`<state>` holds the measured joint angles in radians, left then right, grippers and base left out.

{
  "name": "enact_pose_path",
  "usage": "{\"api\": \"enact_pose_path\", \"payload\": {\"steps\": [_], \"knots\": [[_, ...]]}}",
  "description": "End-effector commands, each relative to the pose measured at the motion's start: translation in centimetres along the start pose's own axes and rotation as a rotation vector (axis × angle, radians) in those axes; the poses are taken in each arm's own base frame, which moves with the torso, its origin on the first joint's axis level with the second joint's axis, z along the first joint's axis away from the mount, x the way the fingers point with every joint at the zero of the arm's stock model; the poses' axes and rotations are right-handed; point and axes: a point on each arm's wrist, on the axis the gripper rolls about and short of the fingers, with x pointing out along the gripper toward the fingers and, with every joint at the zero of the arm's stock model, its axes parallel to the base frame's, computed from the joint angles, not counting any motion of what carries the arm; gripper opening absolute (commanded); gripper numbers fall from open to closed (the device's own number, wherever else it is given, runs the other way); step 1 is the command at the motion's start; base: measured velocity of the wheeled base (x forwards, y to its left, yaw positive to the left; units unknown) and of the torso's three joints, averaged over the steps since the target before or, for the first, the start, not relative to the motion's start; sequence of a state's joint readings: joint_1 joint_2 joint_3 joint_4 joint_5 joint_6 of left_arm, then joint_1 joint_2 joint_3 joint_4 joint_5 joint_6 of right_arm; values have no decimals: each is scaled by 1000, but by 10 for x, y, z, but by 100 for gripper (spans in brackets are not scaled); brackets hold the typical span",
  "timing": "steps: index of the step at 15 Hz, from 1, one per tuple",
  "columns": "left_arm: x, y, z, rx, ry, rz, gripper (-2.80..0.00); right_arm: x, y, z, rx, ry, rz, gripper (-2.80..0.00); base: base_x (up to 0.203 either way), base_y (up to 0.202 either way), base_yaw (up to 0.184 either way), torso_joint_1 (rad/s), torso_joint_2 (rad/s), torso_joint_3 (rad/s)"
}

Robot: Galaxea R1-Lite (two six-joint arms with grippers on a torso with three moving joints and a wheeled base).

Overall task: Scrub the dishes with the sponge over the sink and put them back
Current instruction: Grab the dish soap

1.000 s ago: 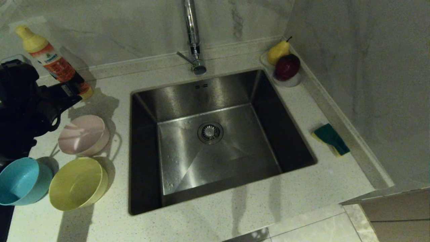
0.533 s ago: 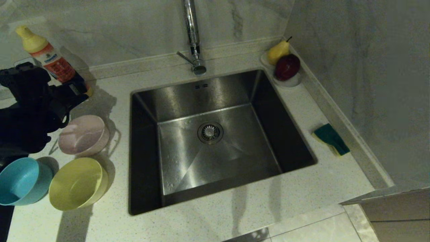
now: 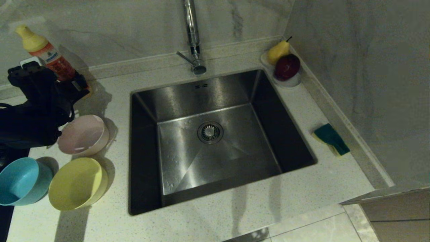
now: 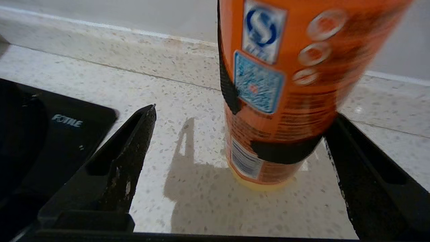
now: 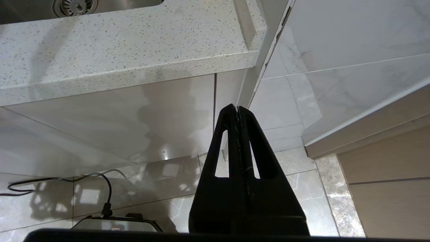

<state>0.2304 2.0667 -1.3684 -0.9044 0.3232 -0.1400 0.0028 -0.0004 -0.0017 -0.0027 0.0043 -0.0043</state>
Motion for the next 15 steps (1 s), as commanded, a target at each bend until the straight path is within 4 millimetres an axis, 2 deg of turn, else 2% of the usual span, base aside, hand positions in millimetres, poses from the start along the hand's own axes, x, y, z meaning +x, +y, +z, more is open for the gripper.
{"api": "enact_pose_path", "payload": {"steps": [1,13,14,15], "knots": [[9,-1,-11,-1,0,1,0,0,0,0,0,0,1,-280,0,0,0,0,0,0],[25,-11,-9,-24,-73,-12,0,0,0,0,0,0,1,-280,0,0,0,0,0,0],[27,-12,-9,-26,-83,-15,-280,0,0,0,0,0,1,-280,0,0,0,0,0,0],[30,-12,-14,-24,-82,-15,-280,0,0,0,0,0,1,-280,0,0,0,0,0,0]]}}
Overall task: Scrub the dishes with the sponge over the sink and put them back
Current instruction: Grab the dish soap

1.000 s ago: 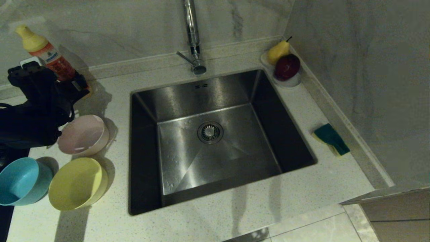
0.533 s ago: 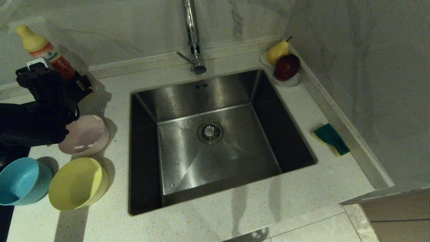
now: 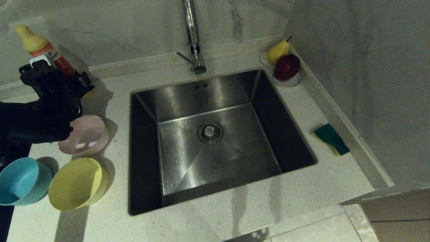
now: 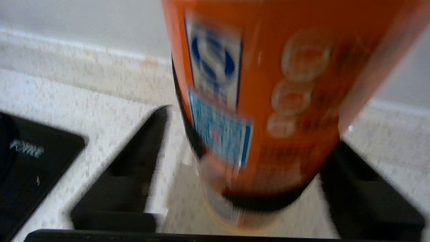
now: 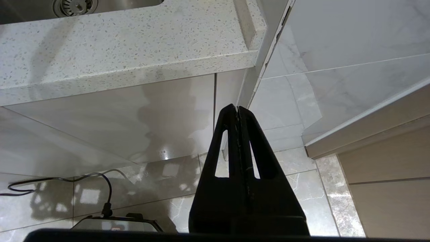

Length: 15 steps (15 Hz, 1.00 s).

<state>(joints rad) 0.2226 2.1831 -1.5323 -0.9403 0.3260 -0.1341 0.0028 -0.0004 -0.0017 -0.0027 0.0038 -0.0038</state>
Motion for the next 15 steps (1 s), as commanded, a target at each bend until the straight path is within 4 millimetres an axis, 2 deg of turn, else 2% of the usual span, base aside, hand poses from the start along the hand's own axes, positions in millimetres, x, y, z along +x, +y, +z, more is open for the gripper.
{"api": "enact_pose_path", "payload": {"steps": [1,7,11,15], "knots": [[7,-2,-7,-3,-14,1,-280,0,0,0,-1,0,1,-280,0,0,0,0,0,0],[17,-5,-7,-14,-50,10,-280,0,0,0,-1,0,1,-280,0,0,0,0,0,0],[14,-6,12,-29,-87,30,-280,0,0,0,-1,0,1,-280,0,0,0,0,0,0],[-14,-6,78,-58,-158,30,-280,0,0,0,-1,0,1,-280,0,0,0,0,0,0]]}}
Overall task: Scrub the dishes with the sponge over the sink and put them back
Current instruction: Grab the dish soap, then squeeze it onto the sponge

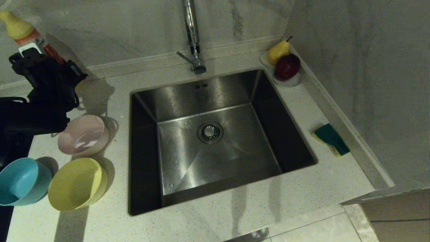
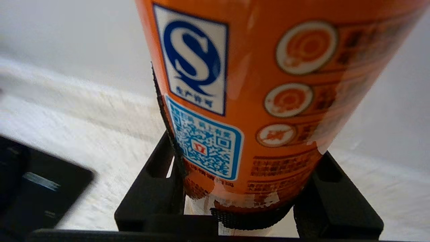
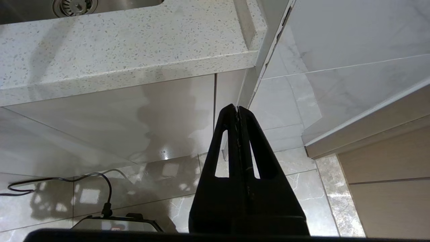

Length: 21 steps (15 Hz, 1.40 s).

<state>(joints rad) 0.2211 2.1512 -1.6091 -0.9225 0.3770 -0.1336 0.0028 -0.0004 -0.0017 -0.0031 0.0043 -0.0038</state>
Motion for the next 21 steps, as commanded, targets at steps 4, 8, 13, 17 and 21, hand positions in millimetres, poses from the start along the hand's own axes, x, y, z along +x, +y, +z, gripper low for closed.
{"api": "enact_pose_path", "payload": {"steps": [4,8,13,17,21], "knots": [[-47,1,97,-28,-51,-12,-280,0,0,0,-1,1,1,-280,0,0,0,0,0,0],[-91,8,155,-24,-36,-27,-280,0,0,0,-1,1,1,-280,0,0,0,0,0,0],[-164,13,220,24,99,-134,-280,0,0,0,-1,1,1,-280,0,0,0,0,0,0],[-230,18,256,137,183,-351,-280,0,0,0,-1,1,1,-280,0,0,0,0,0,0],[-269,20,267,196,213,-554,-280,0,0,0,-1,1,1,-280,0,0,0,0,0,0]]}}
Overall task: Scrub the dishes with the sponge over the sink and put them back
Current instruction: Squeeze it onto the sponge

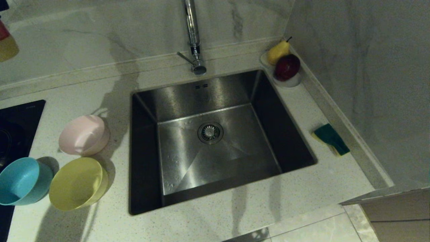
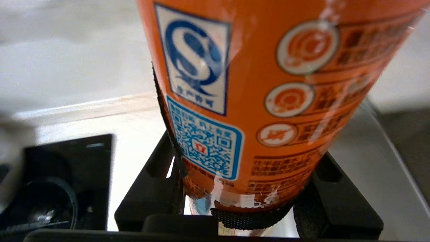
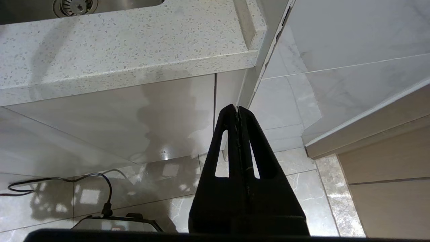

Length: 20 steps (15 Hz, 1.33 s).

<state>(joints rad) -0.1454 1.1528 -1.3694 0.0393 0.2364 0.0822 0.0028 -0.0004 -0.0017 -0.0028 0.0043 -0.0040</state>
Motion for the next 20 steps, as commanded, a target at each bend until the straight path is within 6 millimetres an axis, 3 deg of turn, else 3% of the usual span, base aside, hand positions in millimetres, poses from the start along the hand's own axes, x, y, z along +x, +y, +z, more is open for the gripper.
{"api": "enact_pose_path", "payload": {"steps": [1,4,9,12,16,19,20], "knots": [[-34,1,6,99,-13,-87,-280,0,0,0,-1,0,1,-280,0,0,0,0,0,0],[-48,2,1,252,-2,-150,-280,0,0,0,-1,0,1,-280,0,0,0,0,0,0],[-43,-7,-1,426,-18,-240,-280,0,0,0,-1,0,1,-280,0,0,0,0,0,0],[-32,-17,8,467,-44,-277,-280,0,0,0,-1,0,1,-280,0,0,0,0,0,0],[3,-37,32,629,-129,-283,-280,0,0,0,-1,0,1,-280,0,0,0,0,0,0],[19,-58,40,652,-149,-300,-280,0,0,0,-1,0,1,-280,0,0,0,0,0,0],[29,-74,39,657,-144,-316,-280,0,0,0,-1,0,1,-280,0,0,0,0,0,0]]}}
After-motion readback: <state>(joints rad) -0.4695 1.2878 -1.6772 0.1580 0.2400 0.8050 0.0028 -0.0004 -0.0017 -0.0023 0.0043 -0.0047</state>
